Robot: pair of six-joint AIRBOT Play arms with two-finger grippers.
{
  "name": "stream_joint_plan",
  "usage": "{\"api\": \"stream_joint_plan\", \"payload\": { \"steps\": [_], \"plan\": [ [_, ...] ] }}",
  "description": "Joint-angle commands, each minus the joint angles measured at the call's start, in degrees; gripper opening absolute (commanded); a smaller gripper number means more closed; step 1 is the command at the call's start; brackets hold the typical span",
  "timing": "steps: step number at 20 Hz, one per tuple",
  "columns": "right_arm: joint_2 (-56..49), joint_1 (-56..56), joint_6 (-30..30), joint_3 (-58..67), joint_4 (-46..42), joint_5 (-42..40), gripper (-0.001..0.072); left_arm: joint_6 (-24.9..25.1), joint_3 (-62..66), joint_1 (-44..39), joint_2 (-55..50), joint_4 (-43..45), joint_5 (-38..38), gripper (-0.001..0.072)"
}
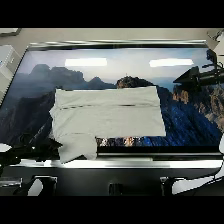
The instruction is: Fold the clothes and pants, and hang the long-sleeved shirts on hangers.
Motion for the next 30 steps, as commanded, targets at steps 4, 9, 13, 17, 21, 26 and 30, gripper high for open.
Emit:
{"api": "stream_joint_plan", "payload": {
  "steps": [4, 9, 13, 17, 21, 26, 30],
  "plan": [
    [0.6, 0.0, -0.1, 0.0, -0.1, -0.1, 0.0425, 1.5, -0.2, 0.1, 0.1, 1.9, 6.1, 0.0612],
    [0.6, 0.0, -0.3, 0.0, -0.1, -0.6, 0.0425, 1.5, -0.2, 0.0, -2.3, 1.8, 8.8, 0.0612],
    [0.6, 0.0, -0.3, 0.0, -0.1, -1.3, 0.0425, 1.7, -0.2, -2.2, -5.0, 1.8, 8.5, 0.0612],
    [0.6, 0.0, -0.3, 0.0, -0.1, -1.4, 0.0425, 1.4, -0.2, -6.6, -5.8, 1.4, 9.0, 0.0612],
    [0.6, 0.0, -0.3, 0.0, -0.1, -1.4, 0.0426, 0.6, -0.3, -7.0, -6.0, 1.4, 9.0, 0.0522],
    [0.5, 0.0, -1.6, 0.0, -3.0, -1.9, 0.0426, 0.6, -0.3, -7.0, -6.2, 1.4, 9.0, 0.002],
    [0.5, -0.7, -1.8, -3.7, -13.7, -1.6, 0.0426, 0.6, -0.3, -7.0, -6.2, 1.2, 9.0, 0.0019]
  ]
}}
